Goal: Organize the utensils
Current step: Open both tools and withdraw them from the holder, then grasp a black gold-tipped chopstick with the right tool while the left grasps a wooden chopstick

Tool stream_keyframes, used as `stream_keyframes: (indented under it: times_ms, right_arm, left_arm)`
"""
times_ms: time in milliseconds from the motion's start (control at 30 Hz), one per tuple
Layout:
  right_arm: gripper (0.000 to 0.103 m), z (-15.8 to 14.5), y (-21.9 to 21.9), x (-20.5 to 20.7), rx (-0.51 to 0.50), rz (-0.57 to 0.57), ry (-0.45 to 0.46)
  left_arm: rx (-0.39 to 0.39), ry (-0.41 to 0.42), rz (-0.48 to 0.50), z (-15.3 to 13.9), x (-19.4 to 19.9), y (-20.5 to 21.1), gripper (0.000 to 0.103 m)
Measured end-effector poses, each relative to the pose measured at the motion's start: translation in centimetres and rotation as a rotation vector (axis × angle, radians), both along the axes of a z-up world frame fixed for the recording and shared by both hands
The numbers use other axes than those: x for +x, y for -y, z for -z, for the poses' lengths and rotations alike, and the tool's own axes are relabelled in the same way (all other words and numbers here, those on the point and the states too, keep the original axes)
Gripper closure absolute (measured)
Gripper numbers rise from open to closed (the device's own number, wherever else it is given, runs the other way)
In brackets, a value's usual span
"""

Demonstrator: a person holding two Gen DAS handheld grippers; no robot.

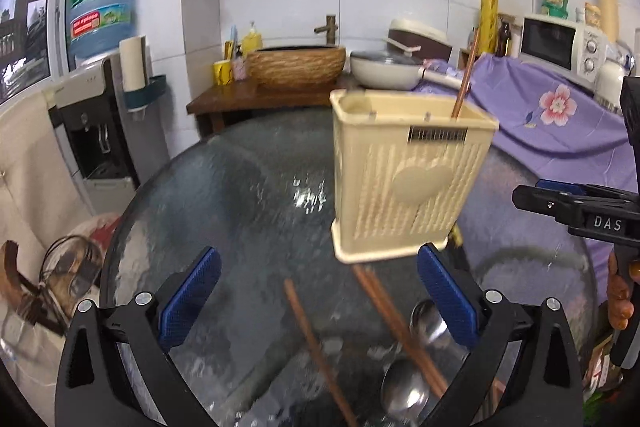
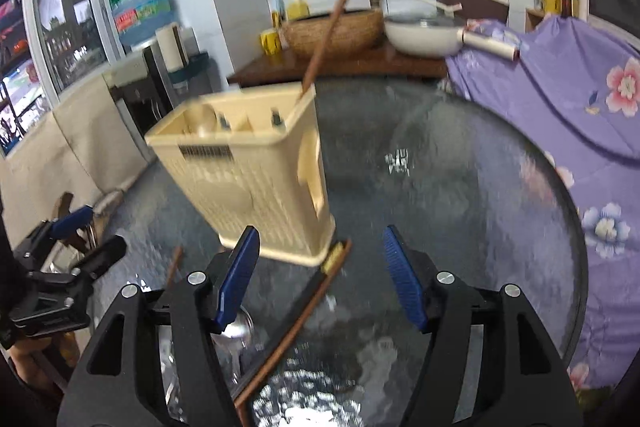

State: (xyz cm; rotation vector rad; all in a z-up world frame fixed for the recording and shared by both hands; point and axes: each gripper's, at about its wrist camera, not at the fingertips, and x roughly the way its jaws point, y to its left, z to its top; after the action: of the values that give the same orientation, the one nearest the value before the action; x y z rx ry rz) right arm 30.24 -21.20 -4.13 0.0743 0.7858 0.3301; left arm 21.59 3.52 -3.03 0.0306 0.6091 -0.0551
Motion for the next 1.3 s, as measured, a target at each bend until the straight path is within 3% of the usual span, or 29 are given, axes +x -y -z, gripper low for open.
stream_keyframes:
  times_ms: [133, 300, 467, 867, 1067, 1300]
  right_arm:
    - [0.048, 3.7, -0.2, -0.1, -0.005, -0.003, -0.1]
    - [0.052, 6.0, -1.1, -0.4, -0.03, -0.005, -0.144]
    - [0.052, 6.5, -2.6, -0.5, -0.055, -0.029, -0.147]
    - [0.073, 6.1, -2.9, 2.2, -0.064, -0.008, -0.165]
    - [0.082, 6.6, -3.6, 3.9, -0.075, -0.009, -0.192]
    - [0.087, 6.7, -2.4, 4.9, -0.037, -0.024, -0.204]
  left_arm:
    - [0.019, -0.063, -0.023, 2.6, -1.0, -0.3, 0.007]
    - [-0.007, -0.109, -0.045, 4.3, -1.6, -0.9, 0.007]
    - [-0.014, -0.121, -0.053, 4.8, -1.6, -1.0, 0.008]
    - [-0.036, -0.13, -0.062, 5.0, -0.9, -1.1, 0.008]
    - [-0.022, -0.167, -0.062, 5.7, 0.4, -1.2, 0.02]
    - [-0.033, -0.187, -0.052, 6.2, 1.0, -1.4, 0.021]
